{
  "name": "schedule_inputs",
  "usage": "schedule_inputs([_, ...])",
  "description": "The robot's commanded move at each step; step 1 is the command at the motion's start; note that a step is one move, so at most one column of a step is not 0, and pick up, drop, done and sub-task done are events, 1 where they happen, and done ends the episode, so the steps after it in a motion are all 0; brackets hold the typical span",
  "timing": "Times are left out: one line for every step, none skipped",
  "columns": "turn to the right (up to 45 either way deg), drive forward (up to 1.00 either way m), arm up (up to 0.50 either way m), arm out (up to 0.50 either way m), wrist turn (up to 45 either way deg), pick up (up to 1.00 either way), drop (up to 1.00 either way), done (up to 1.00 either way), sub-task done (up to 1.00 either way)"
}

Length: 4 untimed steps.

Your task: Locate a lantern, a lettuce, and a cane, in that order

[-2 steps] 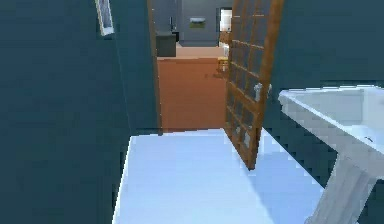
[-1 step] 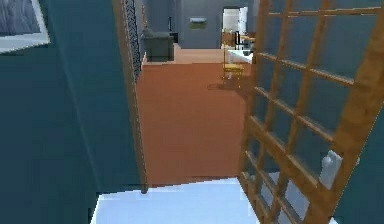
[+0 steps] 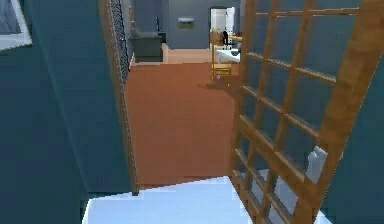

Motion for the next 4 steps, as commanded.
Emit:
schedule_inputs([0.0,1.0,0.0,0.0,0.0,0.0,0.0,0.0,0.0])
schedule_inputs([0.0,0.75,0.0,0.0,0.0,0.0,0.0,0.0,0.0])
schedule_inputs([30.0,0.0,0.0,0.0,0.0,0.0,0.0,0.0,0.0])
schedule_inputs([0.0,0.25,0.0,0.0,0.0,0.0,0.0,0.0,0.0])
